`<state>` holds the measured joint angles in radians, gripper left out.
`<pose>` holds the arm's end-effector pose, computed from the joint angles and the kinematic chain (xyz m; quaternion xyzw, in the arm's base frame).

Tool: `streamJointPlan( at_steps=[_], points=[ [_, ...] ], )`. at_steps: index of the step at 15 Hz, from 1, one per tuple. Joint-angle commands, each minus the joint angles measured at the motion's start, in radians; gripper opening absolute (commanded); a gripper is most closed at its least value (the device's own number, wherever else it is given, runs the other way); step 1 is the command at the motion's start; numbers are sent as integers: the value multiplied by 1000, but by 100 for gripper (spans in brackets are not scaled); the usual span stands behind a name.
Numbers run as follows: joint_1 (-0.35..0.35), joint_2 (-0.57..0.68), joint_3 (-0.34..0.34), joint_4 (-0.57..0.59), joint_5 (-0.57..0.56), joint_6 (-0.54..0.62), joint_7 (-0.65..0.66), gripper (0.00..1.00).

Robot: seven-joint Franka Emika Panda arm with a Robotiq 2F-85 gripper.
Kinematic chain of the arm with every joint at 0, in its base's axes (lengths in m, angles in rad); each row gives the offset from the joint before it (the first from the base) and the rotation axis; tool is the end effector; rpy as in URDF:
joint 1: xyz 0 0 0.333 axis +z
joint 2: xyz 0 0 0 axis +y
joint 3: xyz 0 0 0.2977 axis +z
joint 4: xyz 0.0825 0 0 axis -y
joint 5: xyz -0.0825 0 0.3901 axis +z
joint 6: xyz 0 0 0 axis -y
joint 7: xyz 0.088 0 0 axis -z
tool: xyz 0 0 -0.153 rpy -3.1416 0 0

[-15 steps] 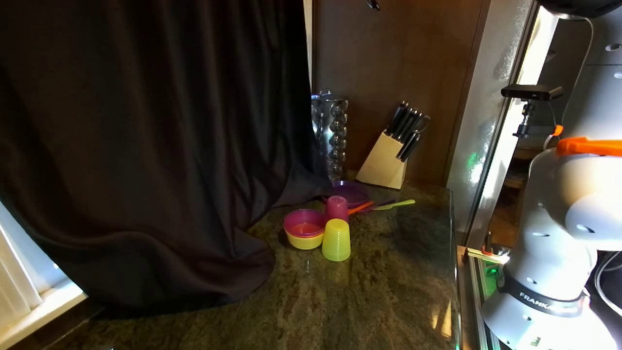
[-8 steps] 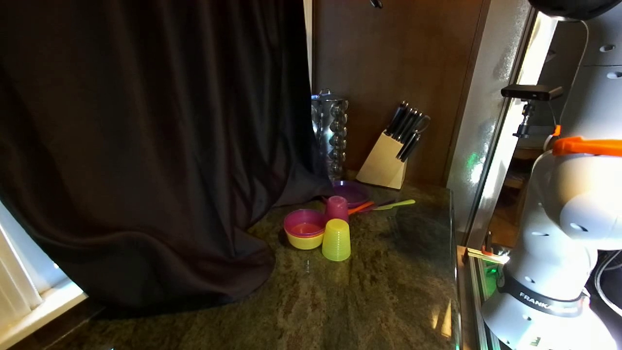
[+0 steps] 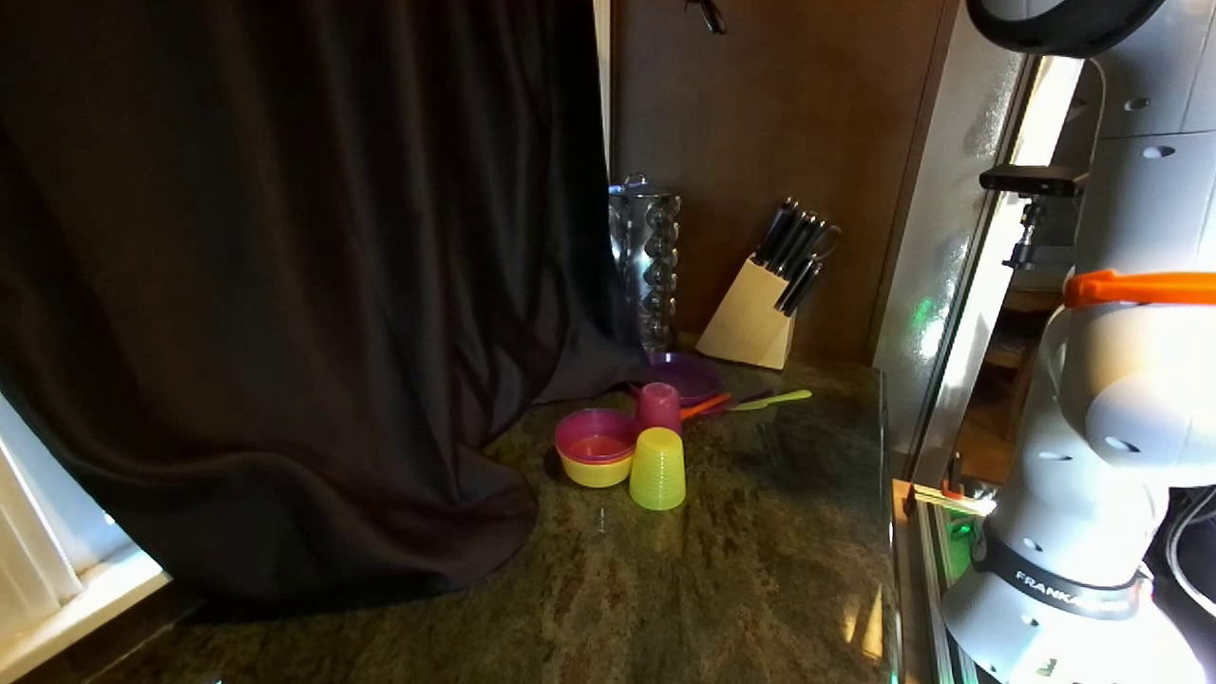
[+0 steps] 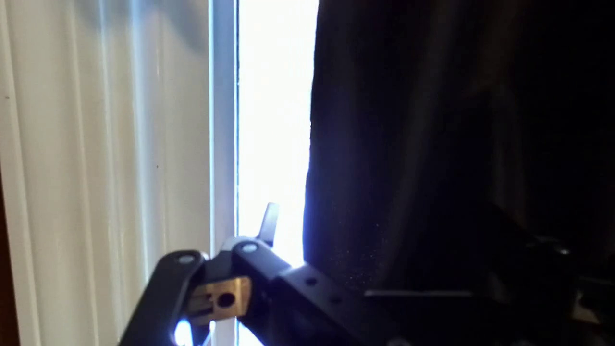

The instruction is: Open the curtain

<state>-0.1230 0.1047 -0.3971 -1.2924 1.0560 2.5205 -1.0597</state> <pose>0.5849 -0.2944 0.7953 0.7596 0.0247 0.6498 0.0125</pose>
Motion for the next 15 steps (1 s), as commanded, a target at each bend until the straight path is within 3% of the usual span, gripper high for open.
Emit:
streamJointPlan(
  at_steps=[1, 3, 11, 15],
  points=[
    [-46, 66, -5, 82, 109, -89, -83, 74],
    [-64, 90, -5, 103, 132, -111, -94, 69],
    [-33, 30, 17, 61, 98, -104, -45, 5],
    [-12, 0, 40, 33, 103, -122, -59, 0]
  ],
)
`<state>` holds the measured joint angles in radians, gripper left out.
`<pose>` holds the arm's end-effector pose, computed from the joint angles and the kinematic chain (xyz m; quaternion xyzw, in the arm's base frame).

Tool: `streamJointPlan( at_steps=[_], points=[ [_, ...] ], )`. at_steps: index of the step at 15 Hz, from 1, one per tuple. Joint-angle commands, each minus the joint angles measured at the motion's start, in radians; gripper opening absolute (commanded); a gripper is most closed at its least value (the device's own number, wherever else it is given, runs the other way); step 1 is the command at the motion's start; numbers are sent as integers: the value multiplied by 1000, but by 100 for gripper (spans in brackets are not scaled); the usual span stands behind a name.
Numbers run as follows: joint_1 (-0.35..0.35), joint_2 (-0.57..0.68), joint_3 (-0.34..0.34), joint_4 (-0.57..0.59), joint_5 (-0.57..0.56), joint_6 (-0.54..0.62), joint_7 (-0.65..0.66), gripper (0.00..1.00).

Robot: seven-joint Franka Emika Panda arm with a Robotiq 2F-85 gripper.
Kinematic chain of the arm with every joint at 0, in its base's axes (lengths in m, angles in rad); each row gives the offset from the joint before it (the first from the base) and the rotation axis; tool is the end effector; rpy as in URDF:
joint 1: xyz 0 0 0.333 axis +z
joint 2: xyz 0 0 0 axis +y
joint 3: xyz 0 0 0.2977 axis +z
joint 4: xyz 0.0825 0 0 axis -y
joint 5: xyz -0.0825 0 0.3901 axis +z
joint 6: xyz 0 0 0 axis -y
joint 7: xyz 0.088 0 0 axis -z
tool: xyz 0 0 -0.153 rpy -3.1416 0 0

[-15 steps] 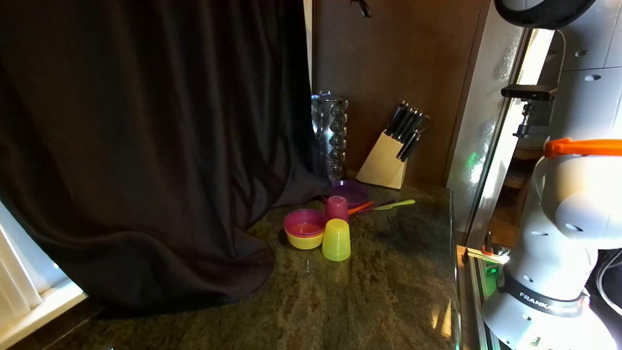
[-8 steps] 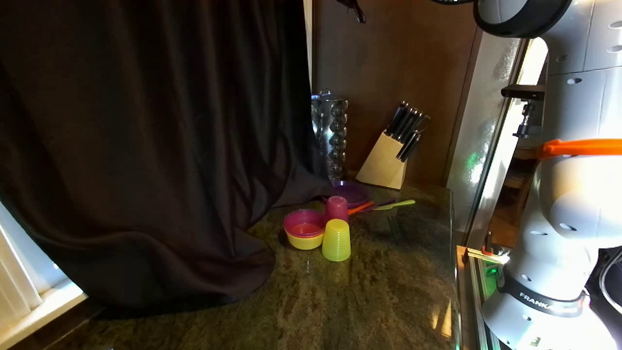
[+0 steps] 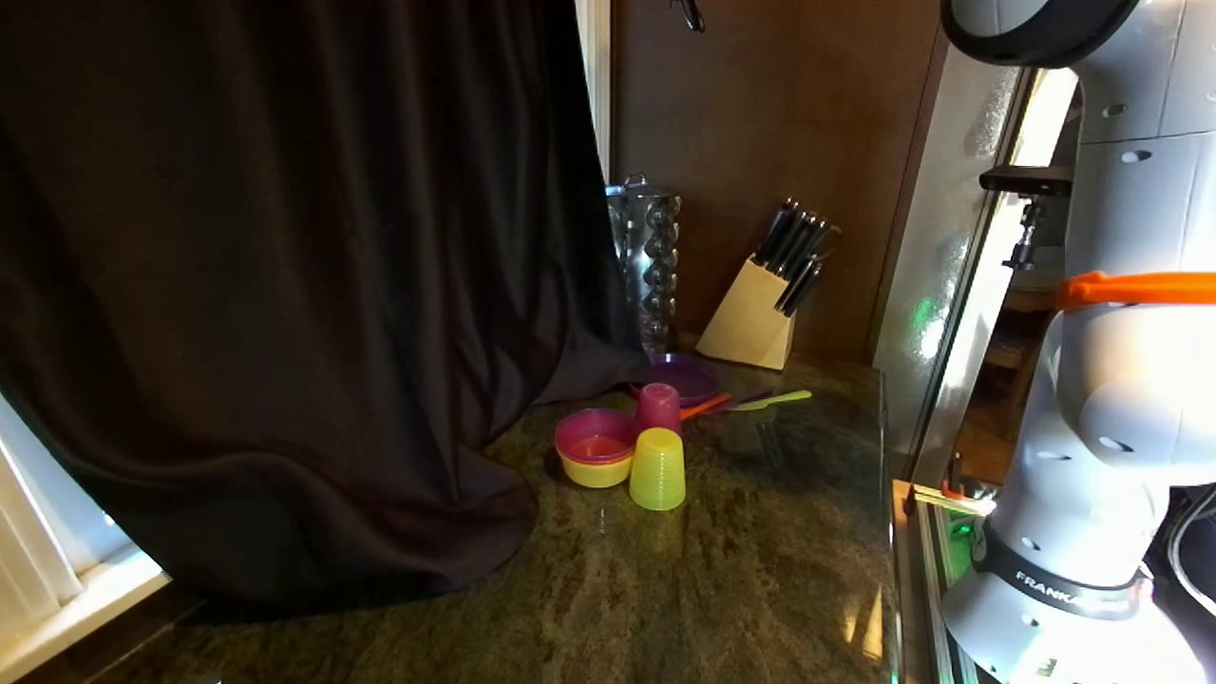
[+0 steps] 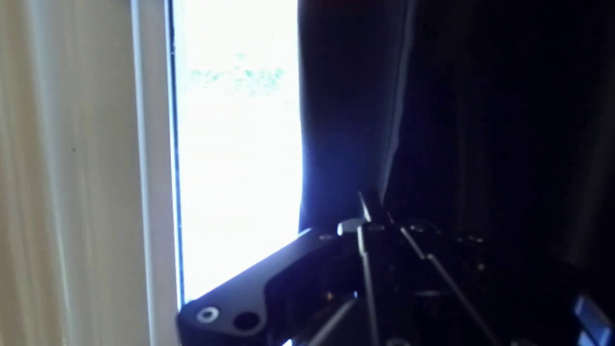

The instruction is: Open the curtain

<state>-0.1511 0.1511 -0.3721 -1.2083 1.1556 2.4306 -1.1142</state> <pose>0.5991 -0.2777 0.8051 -0.7467 -0.0621 -0.6618 0.0238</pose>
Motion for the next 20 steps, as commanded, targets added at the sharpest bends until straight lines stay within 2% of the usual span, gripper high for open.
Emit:
streamJointPlan(
  at_steps=[1, 3, 13, 18, 20],
  points=[
    [26, -54, 23, -62, 5, -23, -14, 1],
    [44, -71, 45, -84, 13, -12, -36, 1],
    [162, -289, 181, -357, 13, -80, -223, 1],
    [198, -369, 217, -446, 10, -141, -268, 1],
    [185, -388, 246, -467, 13, -184, -279, 1]
  ],
)
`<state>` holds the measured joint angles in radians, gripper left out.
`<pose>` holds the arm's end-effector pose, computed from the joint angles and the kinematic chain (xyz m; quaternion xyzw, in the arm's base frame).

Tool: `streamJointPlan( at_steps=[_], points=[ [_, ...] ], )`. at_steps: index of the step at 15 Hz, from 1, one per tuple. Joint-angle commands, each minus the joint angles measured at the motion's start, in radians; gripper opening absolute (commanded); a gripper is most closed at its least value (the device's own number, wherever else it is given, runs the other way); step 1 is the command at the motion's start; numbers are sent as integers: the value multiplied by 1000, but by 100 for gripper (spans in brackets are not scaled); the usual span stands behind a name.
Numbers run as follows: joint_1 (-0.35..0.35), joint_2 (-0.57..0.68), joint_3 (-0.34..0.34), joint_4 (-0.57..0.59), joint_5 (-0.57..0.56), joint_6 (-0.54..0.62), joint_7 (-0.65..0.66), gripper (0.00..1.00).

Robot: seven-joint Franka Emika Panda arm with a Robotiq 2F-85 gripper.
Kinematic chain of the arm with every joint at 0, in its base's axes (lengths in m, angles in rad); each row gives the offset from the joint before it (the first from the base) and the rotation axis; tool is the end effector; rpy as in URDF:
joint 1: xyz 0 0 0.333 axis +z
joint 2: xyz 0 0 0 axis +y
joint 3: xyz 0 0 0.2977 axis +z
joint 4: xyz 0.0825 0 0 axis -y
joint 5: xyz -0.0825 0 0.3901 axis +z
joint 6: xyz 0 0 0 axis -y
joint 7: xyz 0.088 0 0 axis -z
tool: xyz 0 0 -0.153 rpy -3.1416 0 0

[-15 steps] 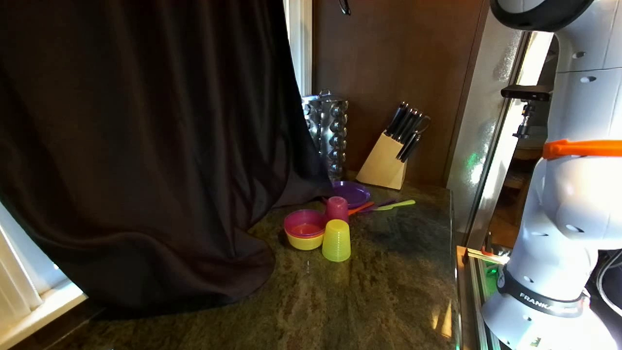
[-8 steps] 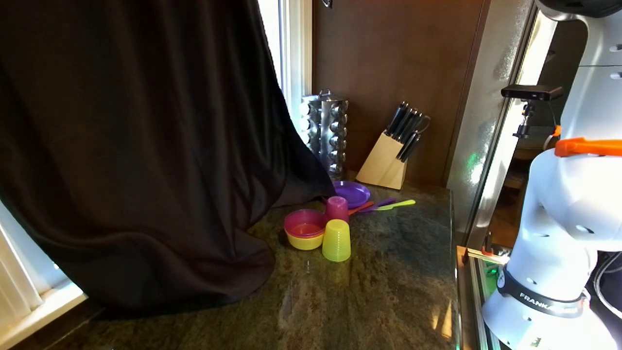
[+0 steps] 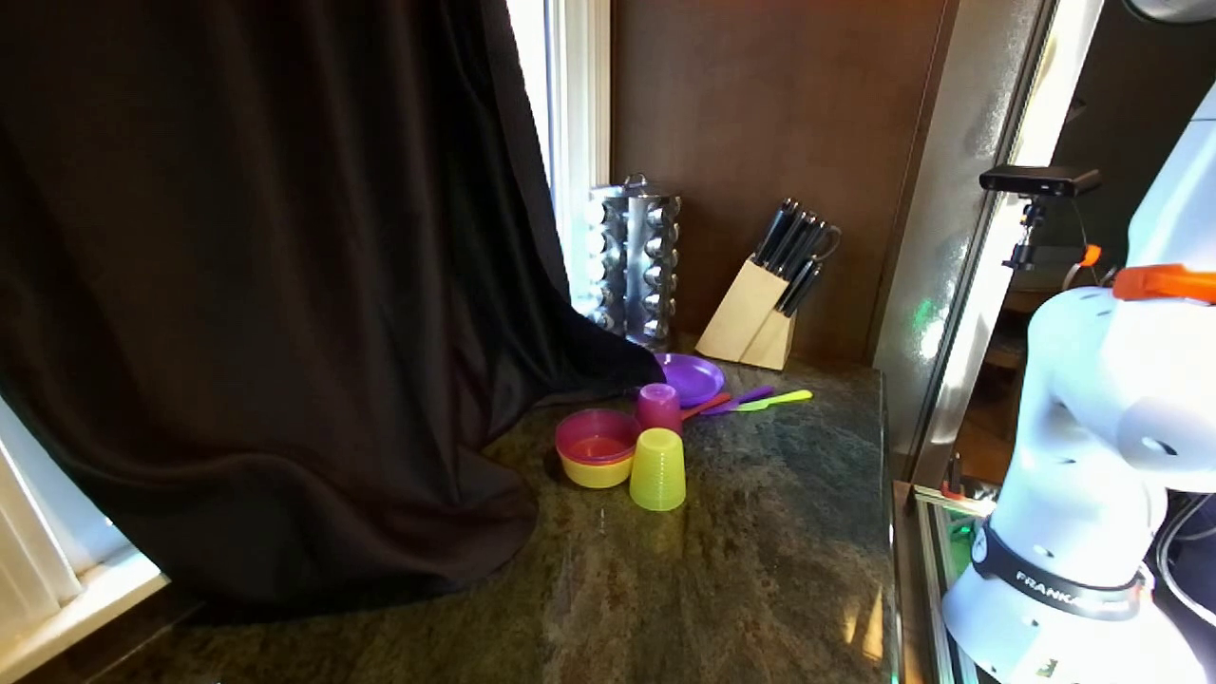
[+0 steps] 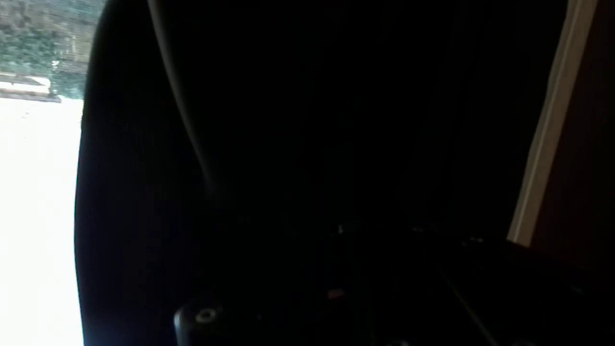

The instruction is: Open the curtain

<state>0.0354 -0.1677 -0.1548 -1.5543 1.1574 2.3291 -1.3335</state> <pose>0.5710 -0.0328 0.8038 -0.6985 -0.2910 -0.6366 0.1492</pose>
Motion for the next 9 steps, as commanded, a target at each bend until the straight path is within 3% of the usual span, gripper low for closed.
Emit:
streamJointPlan(
  at_steps=[1, 3, 4, 9],
  points=[
    [1, -78, 34, -129, 16, -102, -64, 1],
    [1, -91, 51, -143, 24, -111, -10, 1],
    [-15, -33, 45, -20, 24, -52, -3, 2],
    [-13, -46, 53, -37, 36, -55, 6, 2]
  ],
)
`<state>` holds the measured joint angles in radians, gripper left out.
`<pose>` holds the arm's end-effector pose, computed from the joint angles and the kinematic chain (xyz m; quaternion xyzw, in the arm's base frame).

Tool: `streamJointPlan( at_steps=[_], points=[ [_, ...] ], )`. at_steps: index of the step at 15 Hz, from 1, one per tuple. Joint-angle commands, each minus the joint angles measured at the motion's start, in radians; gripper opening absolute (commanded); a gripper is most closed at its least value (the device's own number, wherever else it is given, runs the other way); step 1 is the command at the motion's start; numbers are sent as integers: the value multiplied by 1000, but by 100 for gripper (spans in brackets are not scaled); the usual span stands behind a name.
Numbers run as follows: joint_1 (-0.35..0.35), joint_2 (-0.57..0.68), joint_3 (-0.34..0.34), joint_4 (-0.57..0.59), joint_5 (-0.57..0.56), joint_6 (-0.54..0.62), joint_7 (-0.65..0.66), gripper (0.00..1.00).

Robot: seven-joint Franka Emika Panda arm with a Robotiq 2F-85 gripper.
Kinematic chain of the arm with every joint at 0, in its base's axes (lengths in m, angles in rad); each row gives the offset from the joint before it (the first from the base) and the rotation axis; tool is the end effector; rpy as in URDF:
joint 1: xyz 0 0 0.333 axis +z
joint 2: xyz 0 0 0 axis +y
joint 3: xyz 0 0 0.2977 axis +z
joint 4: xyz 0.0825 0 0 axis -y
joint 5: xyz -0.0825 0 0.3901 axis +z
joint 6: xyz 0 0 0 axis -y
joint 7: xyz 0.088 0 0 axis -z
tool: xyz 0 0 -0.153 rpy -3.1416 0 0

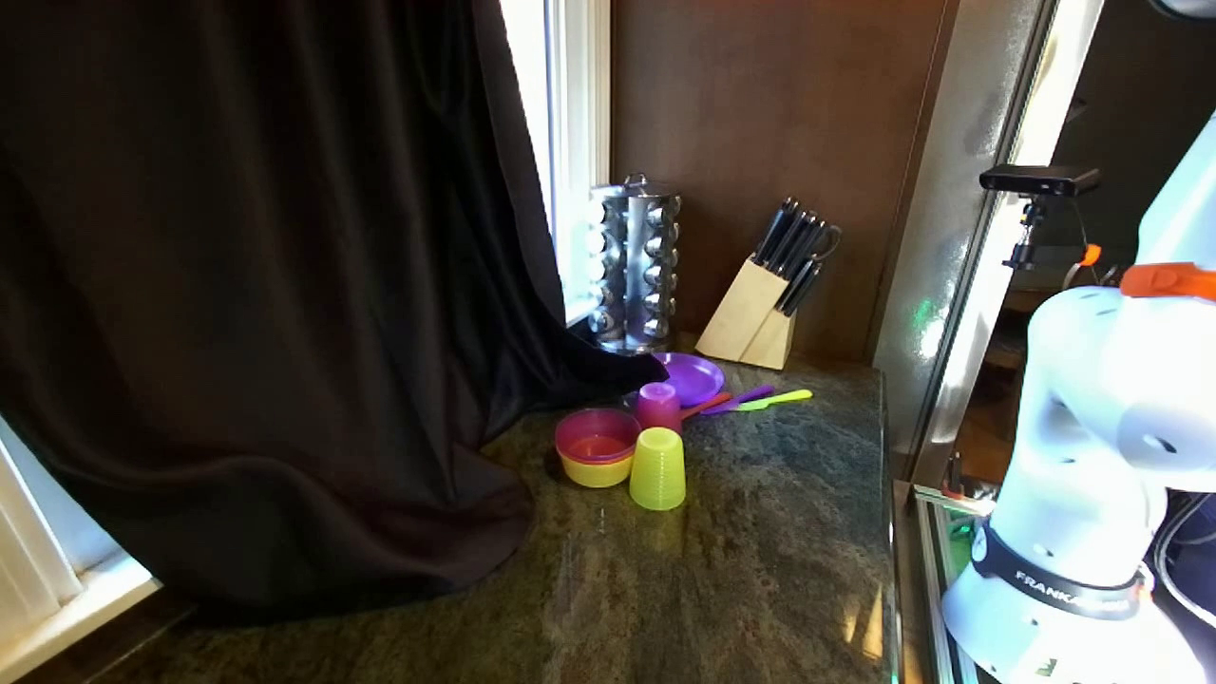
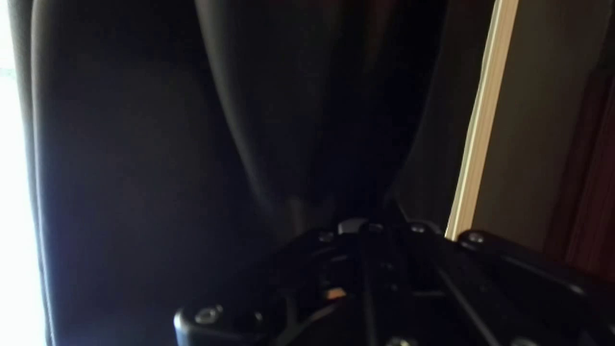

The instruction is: Open the curtain

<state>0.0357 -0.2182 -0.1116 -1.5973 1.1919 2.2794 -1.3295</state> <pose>0.5531 0.0028 0.8076 -0.6849 -0.3143 -0.6293 0.1904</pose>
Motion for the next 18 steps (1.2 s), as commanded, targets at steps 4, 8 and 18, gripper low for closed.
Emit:
streamJointPlan(
  at_steps=[4, 8, 18],
  points=[
    [-5, 11, 7, 16, 30, -21, 1, 1],
    [31, 36, 48, 38, 47, -137, -2, 1],
    [100, 112, 177, 76, 173, -237, -33, 1]
  ],
)
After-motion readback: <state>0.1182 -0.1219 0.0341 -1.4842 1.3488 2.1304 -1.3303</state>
